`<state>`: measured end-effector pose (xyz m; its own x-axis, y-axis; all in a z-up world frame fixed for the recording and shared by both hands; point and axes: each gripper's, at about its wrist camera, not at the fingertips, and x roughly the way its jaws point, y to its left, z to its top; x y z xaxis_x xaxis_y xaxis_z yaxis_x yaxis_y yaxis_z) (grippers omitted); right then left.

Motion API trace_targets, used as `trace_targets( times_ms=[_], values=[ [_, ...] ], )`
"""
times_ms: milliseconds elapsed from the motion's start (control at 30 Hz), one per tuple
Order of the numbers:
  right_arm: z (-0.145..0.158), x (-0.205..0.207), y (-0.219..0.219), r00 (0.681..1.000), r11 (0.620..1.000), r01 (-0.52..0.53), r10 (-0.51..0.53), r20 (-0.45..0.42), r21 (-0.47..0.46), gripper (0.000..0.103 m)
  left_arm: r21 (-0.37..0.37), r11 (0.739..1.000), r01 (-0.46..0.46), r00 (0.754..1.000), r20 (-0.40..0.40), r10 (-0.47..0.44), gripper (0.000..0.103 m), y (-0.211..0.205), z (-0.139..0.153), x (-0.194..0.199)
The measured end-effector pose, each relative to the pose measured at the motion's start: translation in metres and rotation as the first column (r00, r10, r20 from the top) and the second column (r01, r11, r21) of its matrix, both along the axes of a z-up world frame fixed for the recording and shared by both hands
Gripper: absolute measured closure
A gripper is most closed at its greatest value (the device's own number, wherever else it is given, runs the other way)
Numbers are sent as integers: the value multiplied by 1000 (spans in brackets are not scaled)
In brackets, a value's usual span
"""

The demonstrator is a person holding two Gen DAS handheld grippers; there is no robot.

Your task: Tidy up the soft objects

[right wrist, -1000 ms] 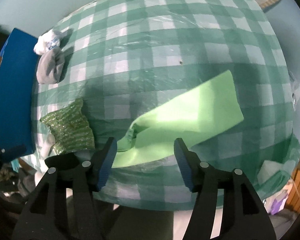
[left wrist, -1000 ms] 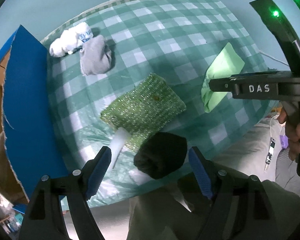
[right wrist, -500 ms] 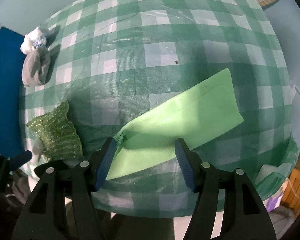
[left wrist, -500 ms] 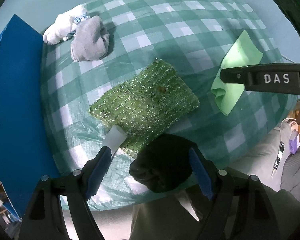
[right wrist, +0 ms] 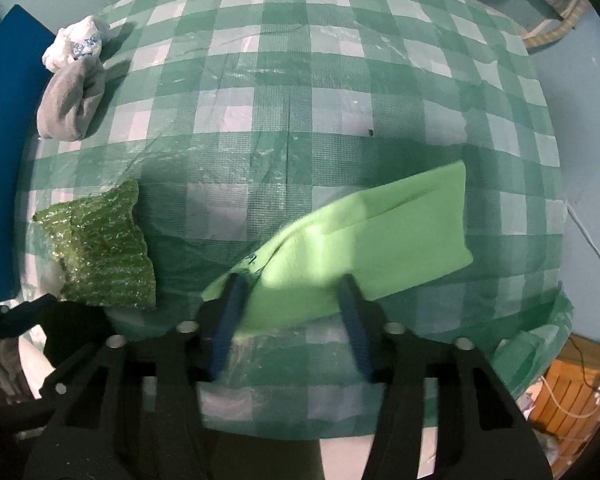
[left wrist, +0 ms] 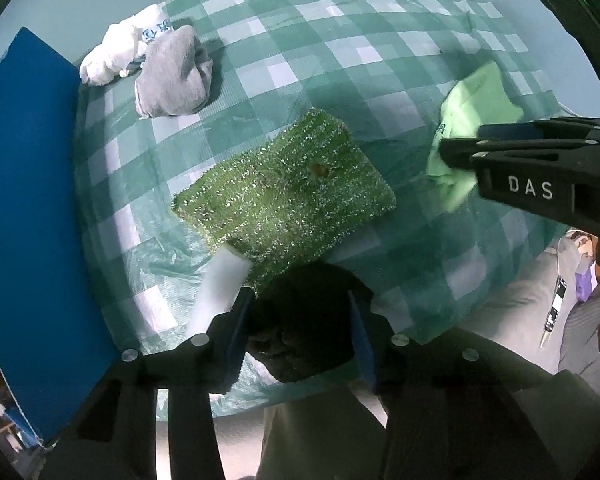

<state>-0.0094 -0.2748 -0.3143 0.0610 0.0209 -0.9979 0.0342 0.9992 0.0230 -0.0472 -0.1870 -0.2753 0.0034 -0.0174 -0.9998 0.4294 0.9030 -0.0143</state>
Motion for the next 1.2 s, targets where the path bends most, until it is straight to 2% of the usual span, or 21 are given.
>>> trace_targets(
  times_ms=[67,167,467,733,1033,1200],
  values=[
    [3,-2,-3,1000,1000,3,-3,-3,13,79,-1,1000,1,1000,2,-1,61,3,3,1],
    [11,-2,-8,1000,999,17,-16,-16,45,89,-4,1000,-3,1000,6,3,63,6,10,3],
    [27,-5,-26,999,992,41,-41,-9,116,92,-50,999,-16,999,35,17,65,17,35,11],
    [65,-2,-45,999,991,6,-10,32,134,94,-92,996,-9,998,69,16,66,23,61,17],
    [94,-5,-36,997,993,-42,34,71,110,94,-101,994,-36,992,121,48,66,29,84,25],
    [95,2,-20,994,994,-59,49,96,97,94,-121,990,-73,985,145,91,67,37,100,35]
  ],
)
